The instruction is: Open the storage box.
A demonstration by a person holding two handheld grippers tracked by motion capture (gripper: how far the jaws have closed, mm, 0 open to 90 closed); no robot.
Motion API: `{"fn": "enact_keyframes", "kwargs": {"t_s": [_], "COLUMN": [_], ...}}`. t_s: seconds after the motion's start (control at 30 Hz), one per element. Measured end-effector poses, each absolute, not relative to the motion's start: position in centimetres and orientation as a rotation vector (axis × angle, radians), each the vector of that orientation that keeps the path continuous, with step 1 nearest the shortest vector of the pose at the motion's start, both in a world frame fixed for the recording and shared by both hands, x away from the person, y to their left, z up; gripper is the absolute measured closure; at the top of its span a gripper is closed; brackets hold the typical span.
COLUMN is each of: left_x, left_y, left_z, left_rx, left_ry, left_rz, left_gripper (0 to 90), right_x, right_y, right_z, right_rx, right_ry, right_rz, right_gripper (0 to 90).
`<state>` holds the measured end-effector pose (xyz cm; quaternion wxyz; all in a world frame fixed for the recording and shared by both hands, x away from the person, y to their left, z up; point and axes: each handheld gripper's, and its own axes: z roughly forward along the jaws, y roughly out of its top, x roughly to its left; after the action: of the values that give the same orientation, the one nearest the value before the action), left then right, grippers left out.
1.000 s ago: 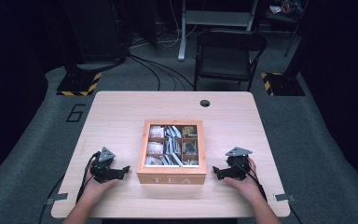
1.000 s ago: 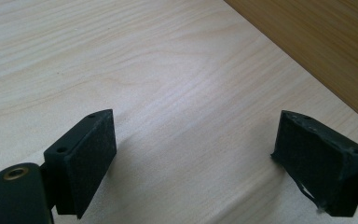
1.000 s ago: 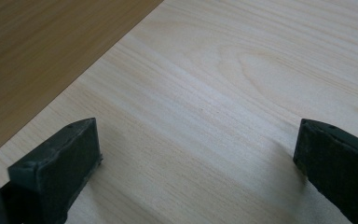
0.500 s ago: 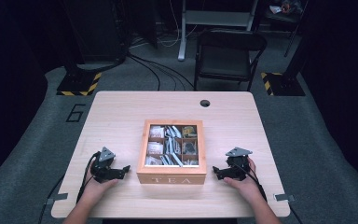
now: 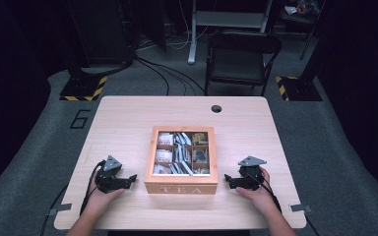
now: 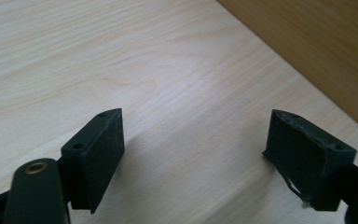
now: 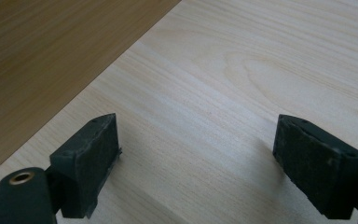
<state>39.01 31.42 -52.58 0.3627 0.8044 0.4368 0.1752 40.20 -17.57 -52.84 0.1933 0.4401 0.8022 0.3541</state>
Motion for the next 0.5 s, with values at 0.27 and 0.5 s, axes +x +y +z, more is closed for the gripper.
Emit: {"fn": "enact_keyframes", "kwargs": {"t_s": [0.27, 0.5], "left_x": [38.3, 37.5], "left_y": [31.2, 31.3], "left_z": [-51.3, -49.9], "left_rx": [2.044, 2.010], "left_ry": [1.125, 1.100], "left_rz": [0.415, 0.416], "left_gripper": [31.0, 36.4], "right_x": [40.2, 40.0], "right_y": [-17.6, -17.2], "right_z": [-52.8, -52.2], "right_rx": [1.233, 1.240], "right_ry": [2.252, 2.286], "right_rz": [0.997, 0.962], "right_gripper": [14.9, 29.3]}}
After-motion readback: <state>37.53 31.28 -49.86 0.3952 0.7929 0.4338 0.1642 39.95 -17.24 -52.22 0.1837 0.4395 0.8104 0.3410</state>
